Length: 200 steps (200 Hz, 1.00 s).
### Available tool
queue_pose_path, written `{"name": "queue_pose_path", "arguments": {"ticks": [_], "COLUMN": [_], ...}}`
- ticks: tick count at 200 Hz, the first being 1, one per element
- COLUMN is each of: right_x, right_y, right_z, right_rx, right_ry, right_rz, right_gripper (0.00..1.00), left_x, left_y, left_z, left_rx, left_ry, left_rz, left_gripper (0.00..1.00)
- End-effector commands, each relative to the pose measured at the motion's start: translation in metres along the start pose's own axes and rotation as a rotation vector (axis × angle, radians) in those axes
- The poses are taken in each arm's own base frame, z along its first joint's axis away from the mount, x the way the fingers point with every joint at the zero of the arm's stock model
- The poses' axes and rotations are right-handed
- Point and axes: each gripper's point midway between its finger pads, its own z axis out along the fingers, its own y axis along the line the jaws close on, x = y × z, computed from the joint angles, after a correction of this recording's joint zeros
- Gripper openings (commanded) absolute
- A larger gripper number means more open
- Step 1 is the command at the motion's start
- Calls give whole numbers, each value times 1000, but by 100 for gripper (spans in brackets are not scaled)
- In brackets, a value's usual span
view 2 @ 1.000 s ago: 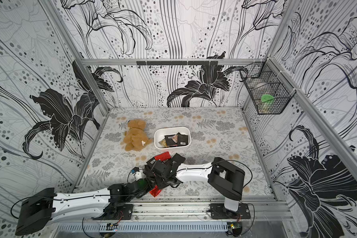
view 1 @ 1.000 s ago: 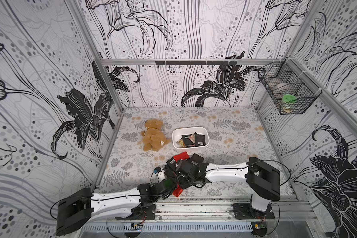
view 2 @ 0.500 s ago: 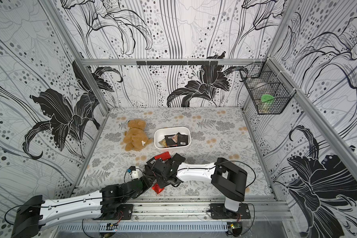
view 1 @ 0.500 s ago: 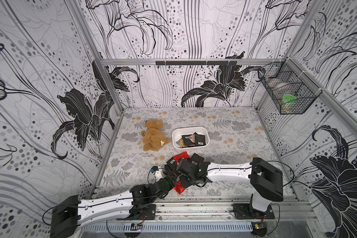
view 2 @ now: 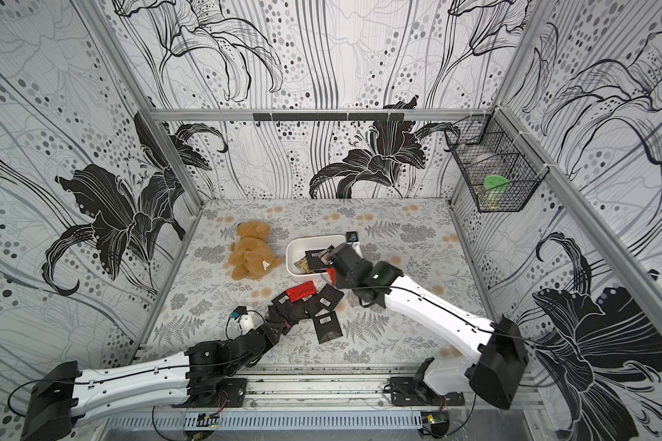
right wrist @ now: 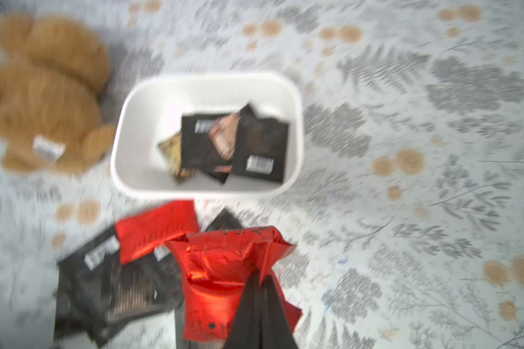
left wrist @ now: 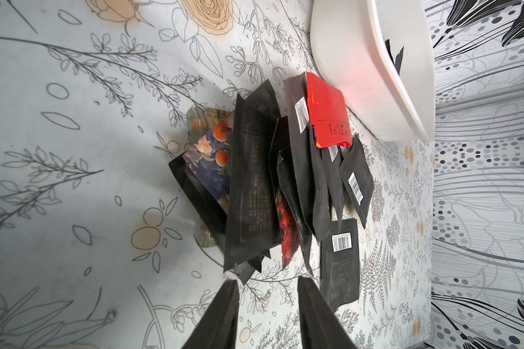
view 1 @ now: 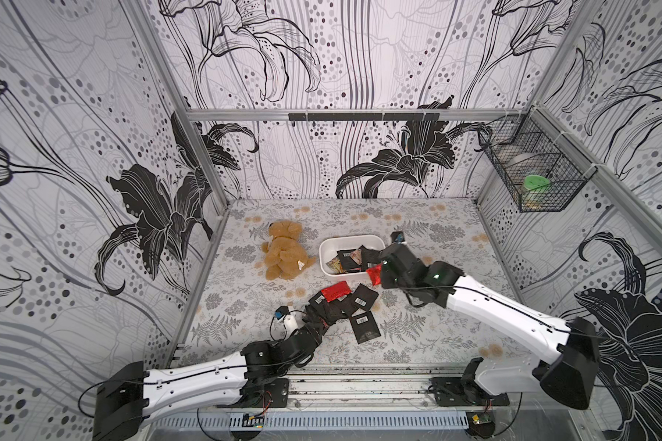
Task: Put the tea bags into the storage box
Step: Place the tea bag in the storage box.
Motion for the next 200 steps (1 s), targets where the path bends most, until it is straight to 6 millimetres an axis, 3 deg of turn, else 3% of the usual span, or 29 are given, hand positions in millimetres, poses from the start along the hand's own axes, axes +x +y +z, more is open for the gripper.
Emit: {"name": "queue_pose_path", "arguments": {"ticks": [1,24,40,61,75,103,122,141,156,171,200], "right_x": [-39,-65,-67,-72,-63,-53,-47,-47,-49,-47,-28], "right_y": [9,18,27,41,45,49,48,40,33,24,4], "right_z": [-2,24,59,91,120,148,162,160,146,128,86], "right_rx": [-216,-221,-183,-179,-159,-140,-110,-70,-60,-47,-58], "right_ry": [-111,-109,-53,-20,44,97,132,134,109,96,108], "right_rz": [126,140,102,70,55,53,37,14,-7,-37,-94], "right_gripper": [0,0,0,0,0,0,23,47,58,59,59], "left_x": [-8,-9,-8,-7,-7,-10,-10,-5,-3,-6,-18], "left_y": [-24,-31,-34,-38,-37,-32,-30,-40,-52,-55,-49], "left_z": [-2,-2,-2,-2,-3,-4,-5,-8,-14,-19,-25], "left_rx": [79,114,129,136,122,107,109,164,231,253,227], "left_ry": [-39,-45,-40,-35,-35,-47,-47,-7,19,11,-27], "left_rz": [2,-6,-4,24,34,39,35,35,25,16,-7], "left_gripper": [38,38,38,38,38,39,41,46,53,64,100]}}
